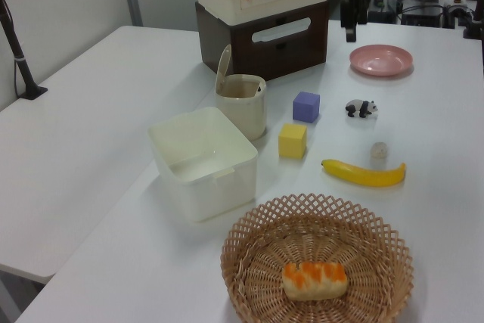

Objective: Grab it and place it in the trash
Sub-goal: 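Move the open gripper down toward the small clear trinket beside the banana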

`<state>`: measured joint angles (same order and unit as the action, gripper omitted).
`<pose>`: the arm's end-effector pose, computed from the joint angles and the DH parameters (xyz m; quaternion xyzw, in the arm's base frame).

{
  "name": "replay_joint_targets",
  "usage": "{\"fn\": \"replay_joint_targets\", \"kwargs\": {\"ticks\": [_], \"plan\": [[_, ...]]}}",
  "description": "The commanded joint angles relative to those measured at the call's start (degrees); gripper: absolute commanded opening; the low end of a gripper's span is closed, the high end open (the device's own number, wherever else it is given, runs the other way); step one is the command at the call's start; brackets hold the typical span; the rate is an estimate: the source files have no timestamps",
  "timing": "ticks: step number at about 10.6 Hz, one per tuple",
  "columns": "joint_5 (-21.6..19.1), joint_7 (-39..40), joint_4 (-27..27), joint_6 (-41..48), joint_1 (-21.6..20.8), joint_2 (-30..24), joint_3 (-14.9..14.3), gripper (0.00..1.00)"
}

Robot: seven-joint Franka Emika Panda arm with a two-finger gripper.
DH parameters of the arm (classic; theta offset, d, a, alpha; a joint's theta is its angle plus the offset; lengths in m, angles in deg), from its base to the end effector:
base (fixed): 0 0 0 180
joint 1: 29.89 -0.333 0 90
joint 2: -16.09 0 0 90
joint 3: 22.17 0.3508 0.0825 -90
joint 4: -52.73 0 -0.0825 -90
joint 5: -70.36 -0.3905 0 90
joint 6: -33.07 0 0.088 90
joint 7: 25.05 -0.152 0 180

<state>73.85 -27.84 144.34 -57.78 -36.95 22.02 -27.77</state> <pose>0.5859 0.0082 0.5434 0.9976 -0.0094 -0.0567 0.0375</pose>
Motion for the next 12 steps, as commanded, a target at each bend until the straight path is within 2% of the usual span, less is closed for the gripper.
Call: {"fn": "replay_joint_targets", "kwargs": {"ticks": [1, 6, 9, 11, 12], "plan": [[0.0, 0.9, 9.9, -2.2, -2.1, -2.3, 0.1, 1.00], [0.0, 0.8, 23.5, -11.8, -5.9, -0.7, 0.2, 1.00], [0.0, 0.1, 26.9, -17.9, -8.1, 3.4, 0.2, 0.99], [0.0, 0.1, 27.0, -19.9, -9.8, 7.1, 0.2, 0.82], [0.0, 0.1, 27.0, -20.5, -9.9, 7.8, 0.2, 0.64]]}}
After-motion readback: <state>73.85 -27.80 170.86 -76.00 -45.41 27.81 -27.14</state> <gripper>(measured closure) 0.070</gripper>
